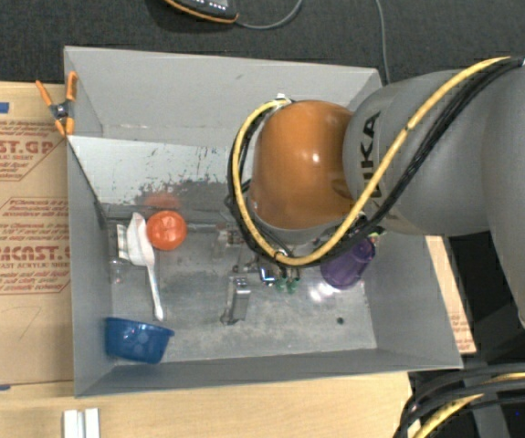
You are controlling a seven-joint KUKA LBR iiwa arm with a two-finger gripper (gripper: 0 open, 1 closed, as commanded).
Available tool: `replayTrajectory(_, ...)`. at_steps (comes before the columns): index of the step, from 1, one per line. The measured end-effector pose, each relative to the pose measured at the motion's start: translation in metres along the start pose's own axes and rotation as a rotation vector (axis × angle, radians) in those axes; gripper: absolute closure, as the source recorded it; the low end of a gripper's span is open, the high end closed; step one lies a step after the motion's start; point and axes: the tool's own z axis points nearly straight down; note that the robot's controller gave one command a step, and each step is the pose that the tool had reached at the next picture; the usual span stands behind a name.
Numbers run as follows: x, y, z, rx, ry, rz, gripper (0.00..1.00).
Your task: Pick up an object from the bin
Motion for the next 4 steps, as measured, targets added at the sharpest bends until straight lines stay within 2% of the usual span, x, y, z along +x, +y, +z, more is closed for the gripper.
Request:
replayTrajectory(1,-0.002,-0.001,-0.005,-0.001,-0.008,0.002,0.0)
replayTrajectory(2,-0.061,0.082,0.045,-0.003,-0.006,-0.288,0.0)
replayTrajectory(3,-0.062,0.059,0.044,-0.003,-0.008,0.128,0.0)
replayTrajectory(4,-0.042,0.121,0.052,-0.008,-0.003,0.177,0.0)
